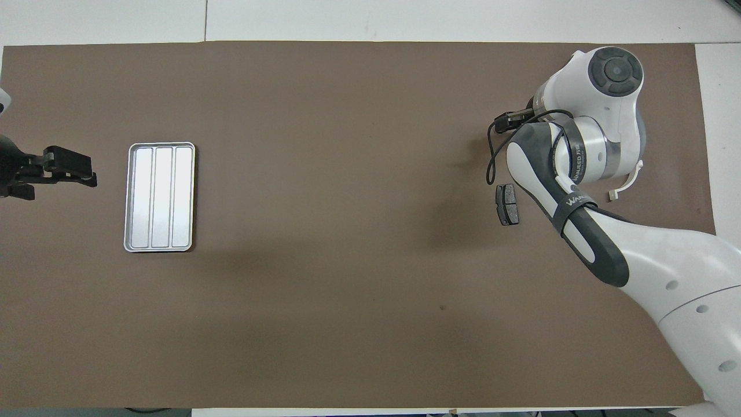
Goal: Place bearing gear from tray to pile
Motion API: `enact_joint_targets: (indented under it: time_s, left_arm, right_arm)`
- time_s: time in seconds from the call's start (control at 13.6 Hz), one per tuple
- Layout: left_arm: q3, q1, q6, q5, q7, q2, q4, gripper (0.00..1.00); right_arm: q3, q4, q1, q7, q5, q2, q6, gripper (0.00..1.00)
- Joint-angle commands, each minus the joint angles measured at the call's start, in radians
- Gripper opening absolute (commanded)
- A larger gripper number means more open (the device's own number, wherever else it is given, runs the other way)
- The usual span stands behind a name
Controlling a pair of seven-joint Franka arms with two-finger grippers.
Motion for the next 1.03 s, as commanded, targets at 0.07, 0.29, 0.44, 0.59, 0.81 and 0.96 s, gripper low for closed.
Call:
enact_joint_targets:
  time_s: [0.07, 0.29, 0.44, 0.59, 0.81, 0.96]
  left_arm:
    - [0.012, -0.012, -0.013, -0.002, 0.003, -0.013, -0.003, 1.00]
    - [0.012, -0.012, -0.015, -0.002, 0.003, -0.013, -0.003, 1.00]
    - [0.012, -0.012, -0.015, -0.002, 0.003, -0.014, -0.003, 1.00]
    - [0.012, -0.012, -0.015, -0.002, 0.003, -0.014, -0.003, 1.00]
    - [0.012, -0.012, -0.015, -0.002, 0.003, -0.014, -0.003, 1.00]
    - [0.012, -0.012, -0.015, -0.002, 0.003, -0.014, -0.001, 1.00]
  right_arm:
    - [0.016, -0.066, -0.027, -0.036, 0.005, -0.162, -0.120, 1.00]
    - [0.016, -0.069, -0.047, -0.038, 0.008, -0.294, -0.301, 1.00]
    - [0.017, -0.092, -0.050, -0.038, 0.016, -0.407, -0.401, 1.00]
    - [0.016, -0.129, -0.054, -0.033, 0.075, -0.527, -0.476, 1.00]
    - [0.016, -0.125, -0.077, -0.036, 0.079, -0.642, -0.640, 1.00]
    - [0.014, -0.074, -0.086, -0.036, 0.082, -0.663, -0.743, 1.00]
